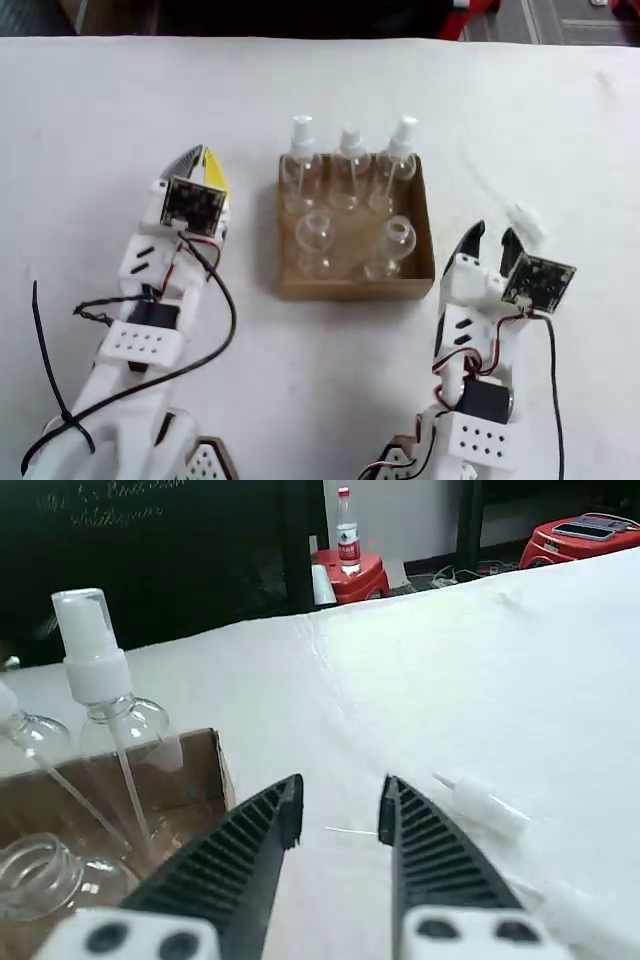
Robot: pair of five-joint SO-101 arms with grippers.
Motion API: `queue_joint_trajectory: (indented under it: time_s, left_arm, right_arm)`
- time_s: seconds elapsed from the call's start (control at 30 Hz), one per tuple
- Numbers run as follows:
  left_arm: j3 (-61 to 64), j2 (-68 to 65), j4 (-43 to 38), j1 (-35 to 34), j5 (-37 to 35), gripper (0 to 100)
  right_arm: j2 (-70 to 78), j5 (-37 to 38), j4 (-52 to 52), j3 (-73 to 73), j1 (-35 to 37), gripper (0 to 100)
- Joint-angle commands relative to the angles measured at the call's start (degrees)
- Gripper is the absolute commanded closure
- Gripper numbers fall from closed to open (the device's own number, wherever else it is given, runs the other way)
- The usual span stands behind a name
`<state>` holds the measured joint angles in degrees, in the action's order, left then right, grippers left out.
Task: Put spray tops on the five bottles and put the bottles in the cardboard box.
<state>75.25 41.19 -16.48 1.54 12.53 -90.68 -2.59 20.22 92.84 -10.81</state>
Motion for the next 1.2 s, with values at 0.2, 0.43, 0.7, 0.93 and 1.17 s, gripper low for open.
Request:
queue_joint_trajectory:
  time_s: [0.2, 0.43, 0.7, 0.93, 1.17]
  left_arm:
    - [-0.79, 0.22, -1.58, 0.66, 0.62, 98]
    - [-0.79, 0.22, -1.58, 0.66, 0.62, 98]
    - [-0.79, 0.22, -1.58, 0.66, 0.62, 98]
    - [-0.79, 0.22, -1.58, 0.66, 0.62, 98]
    - [-0.79, 0.22, -1.58, 0.66, 0.62, 98]
  right_arm:
    - [0.13, 1.67, 2.24, -4.31, -4.7, 90.2]
    - [9.63, 1.85, 3.82, -10.46, -4.7, 95.8]
    - [43.03, 1.58, 2.07, -27.52, -7.87, 96.0]
    - [59.12, -5.98, 0.04, -36.04, -11.65, 96.4]
    - [67.91, -9.32, 4.0, -44.92, -14.2, 97.8]
